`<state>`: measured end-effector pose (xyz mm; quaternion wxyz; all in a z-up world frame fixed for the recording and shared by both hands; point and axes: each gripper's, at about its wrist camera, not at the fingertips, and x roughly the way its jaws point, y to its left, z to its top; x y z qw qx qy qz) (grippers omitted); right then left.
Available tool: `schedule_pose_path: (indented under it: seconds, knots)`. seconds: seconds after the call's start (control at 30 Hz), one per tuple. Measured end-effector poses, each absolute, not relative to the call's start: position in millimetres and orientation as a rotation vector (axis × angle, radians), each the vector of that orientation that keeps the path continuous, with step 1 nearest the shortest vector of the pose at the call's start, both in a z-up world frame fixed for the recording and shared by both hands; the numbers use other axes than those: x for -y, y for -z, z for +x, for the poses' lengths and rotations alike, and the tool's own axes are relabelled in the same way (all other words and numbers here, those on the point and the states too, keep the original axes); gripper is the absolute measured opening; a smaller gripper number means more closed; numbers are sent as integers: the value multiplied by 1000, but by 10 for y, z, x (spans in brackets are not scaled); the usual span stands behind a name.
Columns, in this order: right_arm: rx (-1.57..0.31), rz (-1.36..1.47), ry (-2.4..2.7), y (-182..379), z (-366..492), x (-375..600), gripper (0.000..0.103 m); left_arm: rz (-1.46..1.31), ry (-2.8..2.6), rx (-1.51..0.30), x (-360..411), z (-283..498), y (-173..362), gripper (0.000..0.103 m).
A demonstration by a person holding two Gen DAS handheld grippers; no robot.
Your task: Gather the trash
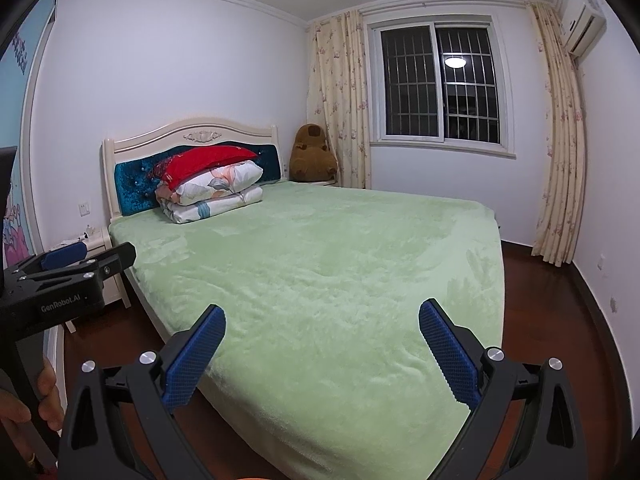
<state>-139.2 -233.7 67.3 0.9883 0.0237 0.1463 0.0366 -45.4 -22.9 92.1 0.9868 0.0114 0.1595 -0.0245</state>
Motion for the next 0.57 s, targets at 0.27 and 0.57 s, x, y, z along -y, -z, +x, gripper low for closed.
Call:
schedule_pose_path:
  seconds: [0.27, 0.57]
  knots:
    - [-291, 50, -70, -698, -1420, 2363, 96, 32, 48, -308, 265, -491, -971, 91]
    - [-290, 58, -60, -707, -1431, 2389, 97, 16, 37, -315, 234, -490, -986, 94]
